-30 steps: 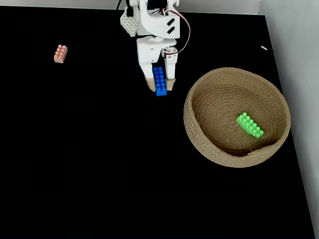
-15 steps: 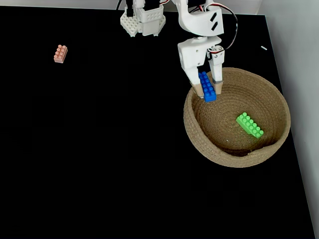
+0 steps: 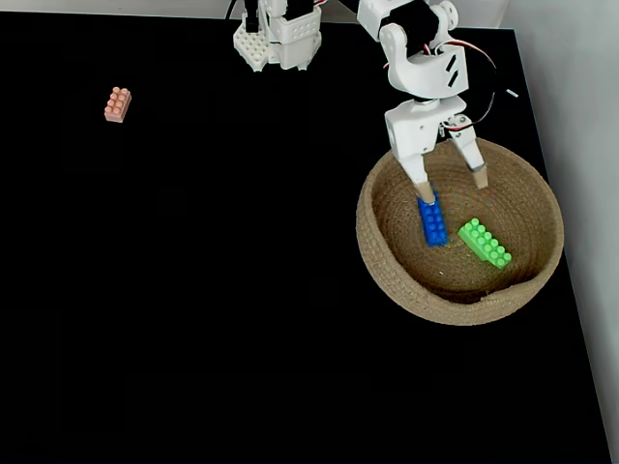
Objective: Place the lego blocks in the tray
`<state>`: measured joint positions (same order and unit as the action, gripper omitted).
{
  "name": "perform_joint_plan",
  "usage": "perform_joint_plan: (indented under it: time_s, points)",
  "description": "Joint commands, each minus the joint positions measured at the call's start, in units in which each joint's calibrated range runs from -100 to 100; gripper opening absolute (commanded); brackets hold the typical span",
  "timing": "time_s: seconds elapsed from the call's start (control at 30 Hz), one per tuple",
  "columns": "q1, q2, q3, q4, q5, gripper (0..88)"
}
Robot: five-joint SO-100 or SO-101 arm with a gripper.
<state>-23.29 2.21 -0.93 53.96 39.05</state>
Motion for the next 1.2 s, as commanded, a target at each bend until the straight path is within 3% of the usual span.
perform_joint_plan:
  time_s: [0.0, 0.2, 0.67, 1.0, 1.17]
  points:
    - [2.5, -5.3, -1.9, 1.7, 0.9, 33.2]
    - [12.2, -16.3, 7.7, 2.3, 4.0, 29.9]
    - [56.4, -40.1, 39.8, -4.9, 18.2, 29.2]
    - [77.9, -37.0, 44.8, -8.4, 22.3, 27.8]
    - [85.1, -30.0, 44.0, -9.1, 27.2, 27.7]
